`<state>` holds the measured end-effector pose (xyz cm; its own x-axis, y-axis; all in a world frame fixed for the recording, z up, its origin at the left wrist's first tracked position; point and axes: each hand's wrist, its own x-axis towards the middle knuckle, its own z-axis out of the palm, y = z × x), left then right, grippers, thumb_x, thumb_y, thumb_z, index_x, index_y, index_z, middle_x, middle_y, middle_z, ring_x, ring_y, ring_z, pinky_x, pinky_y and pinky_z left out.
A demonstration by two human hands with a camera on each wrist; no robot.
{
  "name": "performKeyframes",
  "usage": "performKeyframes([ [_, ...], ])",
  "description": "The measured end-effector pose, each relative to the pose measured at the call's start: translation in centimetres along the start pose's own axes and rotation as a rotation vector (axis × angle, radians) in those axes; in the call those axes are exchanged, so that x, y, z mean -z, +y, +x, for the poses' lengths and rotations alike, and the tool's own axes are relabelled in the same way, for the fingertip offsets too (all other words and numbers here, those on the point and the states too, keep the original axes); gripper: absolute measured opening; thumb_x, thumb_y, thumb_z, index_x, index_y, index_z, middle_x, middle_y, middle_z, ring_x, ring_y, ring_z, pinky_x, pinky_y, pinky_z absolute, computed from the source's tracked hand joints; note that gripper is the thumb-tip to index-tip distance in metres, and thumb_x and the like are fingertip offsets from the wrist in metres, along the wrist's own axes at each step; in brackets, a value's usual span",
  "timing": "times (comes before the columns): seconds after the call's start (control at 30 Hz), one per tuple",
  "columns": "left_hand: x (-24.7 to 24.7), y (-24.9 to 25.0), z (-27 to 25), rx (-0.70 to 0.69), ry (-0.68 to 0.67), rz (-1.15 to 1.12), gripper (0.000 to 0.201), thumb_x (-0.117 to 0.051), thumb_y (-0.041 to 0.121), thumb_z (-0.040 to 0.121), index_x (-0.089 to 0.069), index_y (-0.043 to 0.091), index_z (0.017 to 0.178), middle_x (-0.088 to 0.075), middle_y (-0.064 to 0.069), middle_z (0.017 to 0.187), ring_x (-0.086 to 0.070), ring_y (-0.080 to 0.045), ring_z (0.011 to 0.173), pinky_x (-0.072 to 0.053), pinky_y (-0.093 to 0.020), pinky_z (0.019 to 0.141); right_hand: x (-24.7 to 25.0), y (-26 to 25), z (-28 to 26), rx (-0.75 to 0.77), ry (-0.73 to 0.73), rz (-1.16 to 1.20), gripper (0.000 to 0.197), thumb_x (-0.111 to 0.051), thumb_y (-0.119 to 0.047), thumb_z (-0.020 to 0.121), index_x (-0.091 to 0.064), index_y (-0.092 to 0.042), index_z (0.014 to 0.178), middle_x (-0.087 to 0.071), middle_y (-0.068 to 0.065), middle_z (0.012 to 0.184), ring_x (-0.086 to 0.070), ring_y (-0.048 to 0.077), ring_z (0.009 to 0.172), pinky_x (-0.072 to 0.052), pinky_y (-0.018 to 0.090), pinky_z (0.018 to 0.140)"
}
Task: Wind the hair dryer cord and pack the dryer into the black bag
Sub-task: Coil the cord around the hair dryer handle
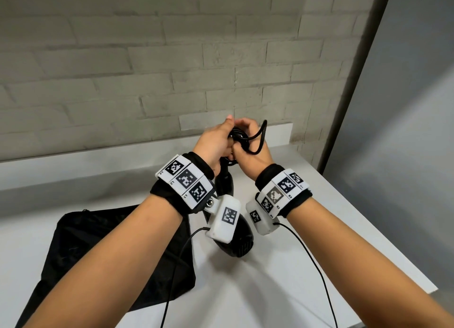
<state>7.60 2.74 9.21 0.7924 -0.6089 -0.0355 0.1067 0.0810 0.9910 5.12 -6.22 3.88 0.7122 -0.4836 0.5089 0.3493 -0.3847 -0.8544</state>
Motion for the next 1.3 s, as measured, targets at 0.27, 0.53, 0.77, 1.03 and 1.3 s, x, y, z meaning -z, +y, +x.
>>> performKeyframes([
  [0.27,0.0,-0.1,-0.4,0.073,-0.029,-0.016,0.032,-0.042,0.039,0.096,-0.049,0.018,0.073,-0.030,0.009,0.026,-0.024,-0.002,0.022,-0.024,-0.014,0.033,1.1,0.9,-0.1,-0.010,-0.231,0.120,0.042,-0.045,-0.006,0.069,-0.043,-0.019,0.109,-0.056,-0.006,0.080,-0.051,0.013,0.066,-0.046,0.014,0.062],
  [0.53,0.8,1.3,-0.3,0.075,0.007,-0.087,0.034,-0.048,0.043,0.093,-0.039,0.019,0.069,-0.024,0.012,0.031,-0.016,-0.004,0.024,-0.020,-0.011,0.034,5.9,5.8,-1.3,-0.138,-0.331,-0.409,0.029,-0.039,-0.045,0.079,-0.044,-0.017,0.084,-0.046,-0.007,0.064,-0.041,0.004,0.058,-0.033,0.026,0.068],
  [0.77,0.0,0.6,-0.8,0.058,-0.057,-0.073,0.035,-0.060,0.016,0.089,-0.034,0.021,0.065,-0.023,0.013,0.030,-0.014,-0.003,0.023,-0.017,-0.012,0.031,6.0,8.1,-1.2,-0.421,-0.405,-0.600,0.046,-0.029,-0.045,0.092,-0.051,-0.014,0.066,-0.045,0.000,0.063,-0.044,0.024,0.073,-0.034,0.030,0.075],
  [1.03,-0.2,0.7,-1.5,0.068,-0.128,-0.083,0.034,-0.054,0.013,0.092,-0.036,0.019,0.064,-0.031,0.012,0.030,-0.016,-0.002,0.024,-0.018,-0.012,0.032,5.2,7.5,-0.6,-0.621,-0.512,-0.720,0.044,-0.028,-0.039,0.097,-0.051,-0.014,0.069,-0.051,0.002,0.073,-0.046,0.017,0.068,-0.037,0.027,0.068],
  [1.3,-0.4,0.6,-0.8,0.038,-0.079,-0.090,0.031,-0.056,0.013,0.091,-0.038,0.019,0.066,-0.034,0.013,0.036,-0.017,-0.002,0.025,-0.019,-0.014,0.033,3.3,4.7,1.0,-0.521,-0.526,-0.479,0.026,-0.049,-0.013,0.089,-0.053,-0.017,0.063,-0.052,-0.002,0.065,-0.047,0.009,0.057,-0.043,0.022,0.058],
])
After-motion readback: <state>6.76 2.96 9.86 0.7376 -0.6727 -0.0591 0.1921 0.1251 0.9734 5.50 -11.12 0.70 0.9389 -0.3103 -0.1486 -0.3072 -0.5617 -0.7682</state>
